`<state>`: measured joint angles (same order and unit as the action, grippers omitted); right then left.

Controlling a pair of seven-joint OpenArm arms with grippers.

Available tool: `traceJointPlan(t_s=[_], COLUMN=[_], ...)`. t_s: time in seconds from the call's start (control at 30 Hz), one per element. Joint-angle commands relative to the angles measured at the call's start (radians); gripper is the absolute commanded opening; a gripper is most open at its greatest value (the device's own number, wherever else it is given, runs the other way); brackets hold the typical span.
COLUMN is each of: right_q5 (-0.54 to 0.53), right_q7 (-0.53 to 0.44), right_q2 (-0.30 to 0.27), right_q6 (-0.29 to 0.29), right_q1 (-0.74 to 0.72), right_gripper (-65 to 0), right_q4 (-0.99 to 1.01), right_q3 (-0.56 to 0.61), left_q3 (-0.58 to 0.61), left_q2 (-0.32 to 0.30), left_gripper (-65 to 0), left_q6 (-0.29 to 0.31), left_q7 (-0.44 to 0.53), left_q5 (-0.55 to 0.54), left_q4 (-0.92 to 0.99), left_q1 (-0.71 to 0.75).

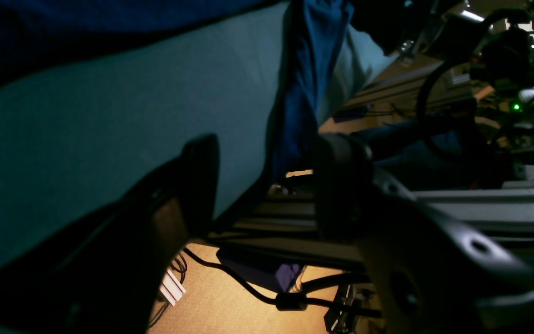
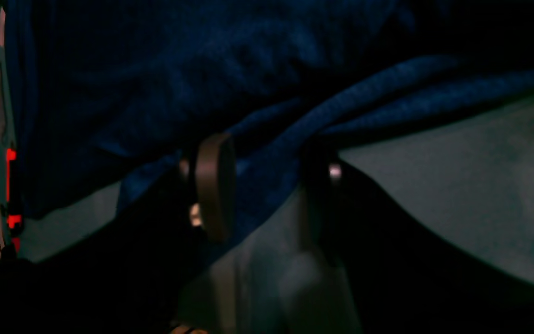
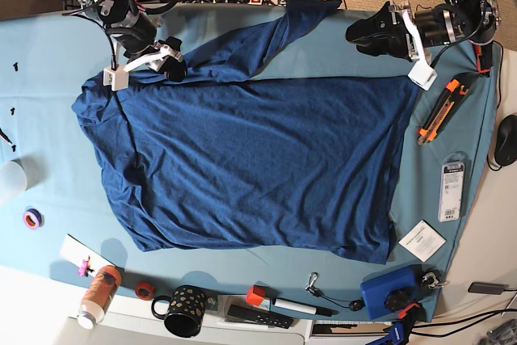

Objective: Layout the t-shirt on the table in an organized manner, then fold the t-shirt properly
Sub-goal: 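Lower the right gripper and grasp the shirt edge near the collar, then move the left gripper to the folded-over sleeve and grasp its edge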

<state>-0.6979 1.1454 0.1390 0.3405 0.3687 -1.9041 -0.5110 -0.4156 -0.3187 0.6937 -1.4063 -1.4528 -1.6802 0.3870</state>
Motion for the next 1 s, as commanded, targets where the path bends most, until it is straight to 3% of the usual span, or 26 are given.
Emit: traceJointPlan(t_s=[0.0,0.07,0.1,0.53,0.83,0.97], right_q5=[-0.012,-0.013,-0.013,-0.013,-0.013,-0.013], right_q7=[-0.004,0.005,0.008,0.011,0.020,0.022], right_q2=[0.000,0.000,0.000,0.000,0.000,0.000], right_q6=[0.018,0.041,0.046,0.049,0.049,0.049], right_q1=[0.000,0.000,0.000,0.000,0.000,0.000], right_gripper=[-50.1,-63.0,-65.0,-65.0,-65.0,-65.0], right_q4=[-0.012,-0.012,-0.012,-0.012,-0.012,-0.012], right_q3=[0.000,0.000,0.000,0.000,0.000,0.000], left_q3=[-0.006,-0.006,-0.006,0.017,0.193,0.269], left_q2=[-0.011,-0.011,-0.011,-0.011,-0.011,-0.011], left_gripper=[-34.4,-34.4,-34.4,-34.0,-34.1,-34.1], left_q6=[0.004,0.004,0.004,0.004,0.004,0.004], left_q7=[0.010,0.010,0.010,0.010,0.010,0.010], left_q5=[-0.031,-0.031,-0.031,-0.031,-0.031,0.089], left_q4=[-0.016,-0.016,-0.016,-0.016,-0.016,-0.016], left_q1=[-0.002,-0.002,-0.002,0.029,0.018,-0.012])
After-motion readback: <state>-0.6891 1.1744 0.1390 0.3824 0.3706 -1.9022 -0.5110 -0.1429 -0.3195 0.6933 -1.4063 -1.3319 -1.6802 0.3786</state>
